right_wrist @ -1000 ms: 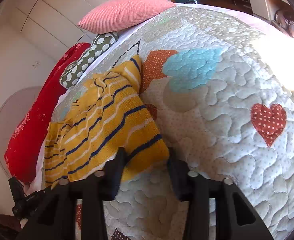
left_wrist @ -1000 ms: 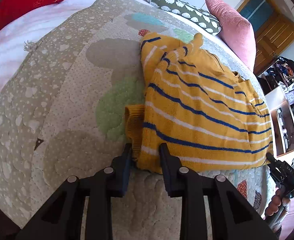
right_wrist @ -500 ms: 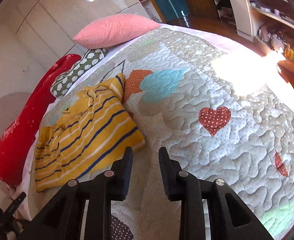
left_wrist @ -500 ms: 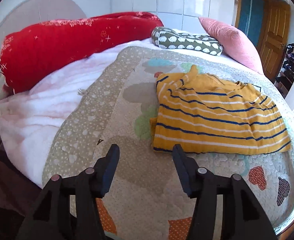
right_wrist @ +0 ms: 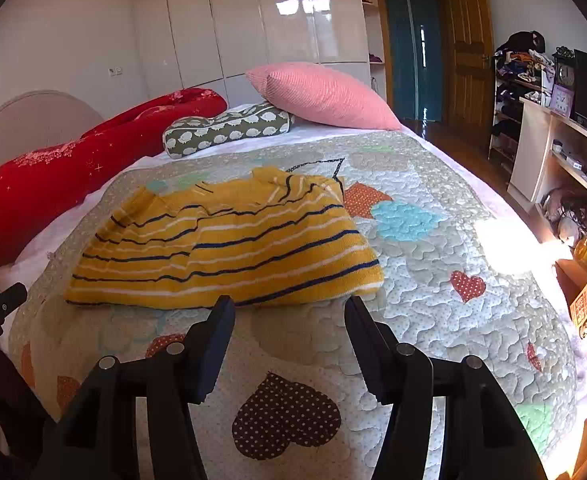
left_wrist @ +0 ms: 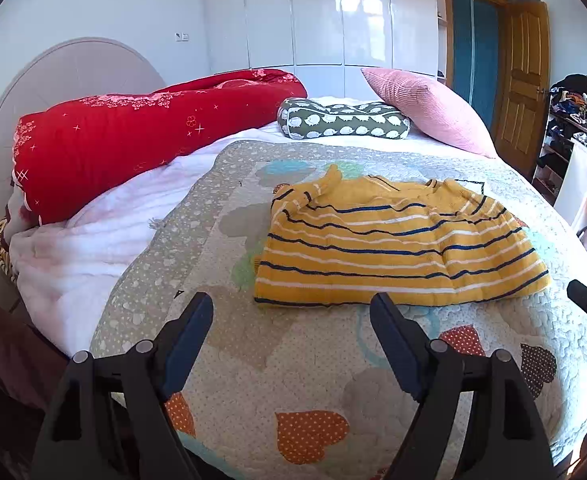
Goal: Fold small clothes
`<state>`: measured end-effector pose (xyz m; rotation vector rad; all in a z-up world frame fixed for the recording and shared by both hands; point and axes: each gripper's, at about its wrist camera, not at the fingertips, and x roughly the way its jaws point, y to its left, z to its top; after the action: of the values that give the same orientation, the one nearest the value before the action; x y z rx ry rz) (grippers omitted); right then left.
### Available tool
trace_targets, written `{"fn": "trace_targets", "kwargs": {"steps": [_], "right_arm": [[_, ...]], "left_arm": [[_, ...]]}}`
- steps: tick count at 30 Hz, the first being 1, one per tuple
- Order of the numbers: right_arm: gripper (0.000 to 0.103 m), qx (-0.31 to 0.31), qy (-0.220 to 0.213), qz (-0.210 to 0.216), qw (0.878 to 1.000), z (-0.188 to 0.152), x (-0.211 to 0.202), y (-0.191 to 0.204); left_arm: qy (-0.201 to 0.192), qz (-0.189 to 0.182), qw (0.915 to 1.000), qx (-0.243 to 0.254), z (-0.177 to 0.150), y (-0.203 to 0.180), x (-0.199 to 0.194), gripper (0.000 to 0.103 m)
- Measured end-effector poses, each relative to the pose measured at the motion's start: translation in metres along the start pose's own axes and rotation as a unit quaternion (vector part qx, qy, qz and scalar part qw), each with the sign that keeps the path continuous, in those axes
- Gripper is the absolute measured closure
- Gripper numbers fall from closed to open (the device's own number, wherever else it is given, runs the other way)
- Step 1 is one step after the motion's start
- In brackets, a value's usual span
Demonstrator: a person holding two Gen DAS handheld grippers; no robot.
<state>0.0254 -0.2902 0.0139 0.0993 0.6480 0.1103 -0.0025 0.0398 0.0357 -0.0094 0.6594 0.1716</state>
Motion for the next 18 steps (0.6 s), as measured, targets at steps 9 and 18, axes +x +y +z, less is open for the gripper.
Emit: {"fn": "trace_targets", "kwargs": {"steps": [9, 18], "right_arm": [[0.028, -0.017, -0.063, -0.028, 0.997, 0.01, -0.039, 0.007], [0.007, -0.037, -0.165, -0.094, 0.981, 0.016, -0.089, 0.021]], "left_arm": [[-0.008, -0.006, 0.9999, -0.008, -0.003, 0.002, -0.014, 0.023], [-0.105, 0.037, 0.9934, -0.028, 0.001, 0.012, -0.06, 0.003]]}}
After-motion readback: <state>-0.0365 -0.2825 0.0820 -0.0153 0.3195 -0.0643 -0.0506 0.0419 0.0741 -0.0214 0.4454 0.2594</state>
